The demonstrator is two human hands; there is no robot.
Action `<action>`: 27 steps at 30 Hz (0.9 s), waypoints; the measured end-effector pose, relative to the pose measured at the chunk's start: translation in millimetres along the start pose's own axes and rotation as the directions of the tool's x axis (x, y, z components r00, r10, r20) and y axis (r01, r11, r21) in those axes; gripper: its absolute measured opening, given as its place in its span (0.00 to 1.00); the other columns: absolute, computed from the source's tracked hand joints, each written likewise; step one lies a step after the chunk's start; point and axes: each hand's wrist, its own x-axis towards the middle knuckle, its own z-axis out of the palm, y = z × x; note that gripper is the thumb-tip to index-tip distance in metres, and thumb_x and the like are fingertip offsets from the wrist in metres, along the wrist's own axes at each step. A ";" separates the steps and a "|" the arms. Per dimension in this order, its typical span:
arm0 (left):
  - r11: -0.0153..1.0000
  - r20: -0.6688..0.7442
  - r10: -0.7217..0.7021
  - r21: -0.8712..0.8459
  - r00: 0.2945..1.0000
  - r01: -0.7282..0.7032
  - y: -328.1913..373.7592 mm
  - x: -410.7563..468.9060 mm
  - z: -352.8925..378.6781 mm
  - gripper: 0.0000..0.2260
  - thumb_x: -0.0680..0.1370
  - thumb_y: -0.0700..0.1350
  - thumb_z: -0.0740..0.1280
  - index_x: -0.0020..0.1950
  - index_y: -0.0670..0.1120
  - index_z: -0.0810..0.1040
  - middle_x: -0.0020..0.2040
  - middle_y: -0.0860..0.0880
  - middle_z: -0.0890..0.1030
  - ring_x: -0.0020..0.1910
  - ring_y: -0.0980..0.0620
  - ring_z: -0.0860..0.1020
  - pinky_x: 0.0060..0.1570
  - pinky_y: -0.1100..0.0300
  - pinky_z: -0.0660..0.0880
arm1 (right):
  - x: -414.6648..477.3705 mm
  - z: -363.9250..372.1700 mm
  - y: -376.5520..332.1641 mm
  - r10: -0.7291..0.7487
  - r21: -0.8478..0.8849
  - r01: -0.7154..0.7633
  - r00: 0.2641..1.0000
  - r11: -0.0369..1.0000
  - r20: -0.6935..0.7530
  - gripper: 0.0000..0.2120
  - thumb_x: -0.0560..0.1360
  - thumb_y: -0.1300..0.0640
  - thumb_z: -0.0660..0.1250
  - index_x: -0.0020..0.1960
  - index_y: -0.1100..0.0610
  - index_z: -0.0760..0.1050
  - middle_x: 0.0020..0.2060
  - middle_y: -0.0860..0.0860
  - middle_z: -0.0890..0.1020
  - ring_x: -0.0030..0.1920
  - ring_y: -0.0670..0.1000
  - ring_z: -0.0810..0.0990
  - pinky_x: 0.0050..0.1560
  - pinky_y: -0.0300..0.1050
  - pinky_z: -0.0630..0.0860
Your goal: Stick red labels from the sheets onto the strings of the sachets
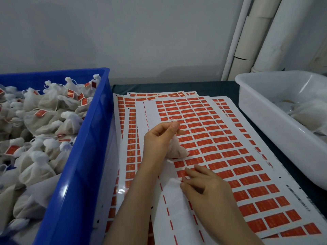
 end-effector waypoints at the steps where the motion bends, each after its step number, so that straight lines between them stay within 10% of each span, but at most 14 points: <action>1: 1.000 -0.002 -0.009 -0.009 1.000 0.009 0.2 -0.1 -0.3 0.07 0.69 0.53 0.70 0.39 0.50 0.82 0.48 0.52 0.84 0.53 0.49 0.81 0.55 0.45 0.77 | -0.4 0.8 -0.2 0.000 0.002 0.000 1.000 1.000 -0.013 0.14 0.76 0.45 0.61 0.60 0.43 0.76 0.63 0.35 0.72 0.68 0.37 0.62 0.67 0.36 0.51; 9: 0.999 -0.002 -0.032 -0.025 0.999 0.032 1.5 -0.1 -1.4 0.10 0.67 0.55 0.70 0.40 0.50 0.82 0.49 0.52 0.84 0.53 0.48 0.81 0.56 0.44 0.77 | -1.4 0.8 -3.1 -0.066 -0.073 0.065 0.998 0.995 -0.012 0.14 0.75 0.45 0.61 0.58 0.44 0.78 0.63 0.37 0.73 0.66 0.38 0.64 0.64 0.32 0.47; 13: 0.998 -0.006 -0.048 -0.027 0.999 0.048 0.4 2.0 -1.8 0.05 0.72 0.50 0.70 0.40 0.50 0.82 0.48 0.53 0.84 0.53 0.48 0.81 0.56 0.44 0.77 | -3.9 -0.3 -6.7 -0.121 -0.149 0.117 0.992 0.982 -0.023 0.08 0.67 0.55 0.74 0.47 0.54 0.84 0.49 0.48 0.84 0.54 0.51 0.81 0.58 0.48 0.67; 27: 0.996 -0.027 -0.053 -0.074 0.998 0.051 4.0 2.0 -4.0 0.07 0.78 0.49 0.63 0.44 0.48 0.78 0.36 0.50 0.82 0.43 0.47 0.83 0.51 0.48 0.79 | -2.7 -6.9 -4.9 0.065 0.025 -0.066 0.997 0.998 0.030 0.21 0.73 0.40 0.57 0.64 0.44 0.73 0.63 0.34 0.70 0.65 0.37 0.66 0.64 0.31 0.54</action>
